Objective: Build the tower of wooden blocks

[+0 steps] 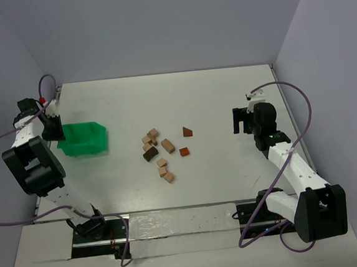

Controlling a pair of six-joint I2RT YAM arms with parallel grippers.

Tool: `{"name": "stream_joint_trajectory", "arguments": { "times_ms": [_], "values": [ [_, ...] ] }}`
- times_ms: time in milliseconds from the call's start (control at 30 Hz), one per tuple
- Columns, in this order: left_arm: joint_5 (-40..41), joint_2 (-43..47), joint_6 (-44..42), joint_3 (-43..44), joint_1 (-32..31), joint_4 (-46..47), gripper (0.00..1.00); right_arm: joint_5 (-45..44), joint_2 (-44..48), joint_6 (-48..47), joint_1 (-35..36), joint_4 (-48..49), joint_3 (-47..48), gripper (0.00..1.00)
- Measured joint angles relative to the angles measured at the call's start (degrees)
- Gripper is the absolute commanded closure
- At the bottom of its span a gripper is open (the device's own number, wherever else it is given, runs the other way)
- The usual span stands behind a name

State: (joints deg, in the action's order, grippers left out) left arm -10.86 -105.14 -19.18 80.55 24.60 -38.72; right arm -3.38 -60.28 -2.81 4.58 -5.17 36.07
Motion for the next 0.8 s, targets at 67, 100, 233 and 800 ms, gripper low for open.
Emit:
{"name": "stream_joint_trajectory", "arguments": {
  "times_ms": [67,100,233,800],
  "values": [
    [-0.2,0.0,0.3,-1.5,0.9,1.0,0.99,0.0,-0.1,0.0,0.0,0.0,0.0,0.0],
    [-0.3,0.0,0.4,-2.0,1.3,1.3,0.99,0.0,-0.1,0.0,0.0,0.0,0.0,0.0],
    [-0.3,-0.3,0.4,-3.1,2.8,3.1,0.99,0.0,-0.2,0.0,0.0,0.0,0.0,0.0],
    [2.2,-1.1,-2.5,-4.2,4.5,9.0,1.0,0.0,-0.9,0.0,0.0,0.0,0.0,0.0]
  ]
}}
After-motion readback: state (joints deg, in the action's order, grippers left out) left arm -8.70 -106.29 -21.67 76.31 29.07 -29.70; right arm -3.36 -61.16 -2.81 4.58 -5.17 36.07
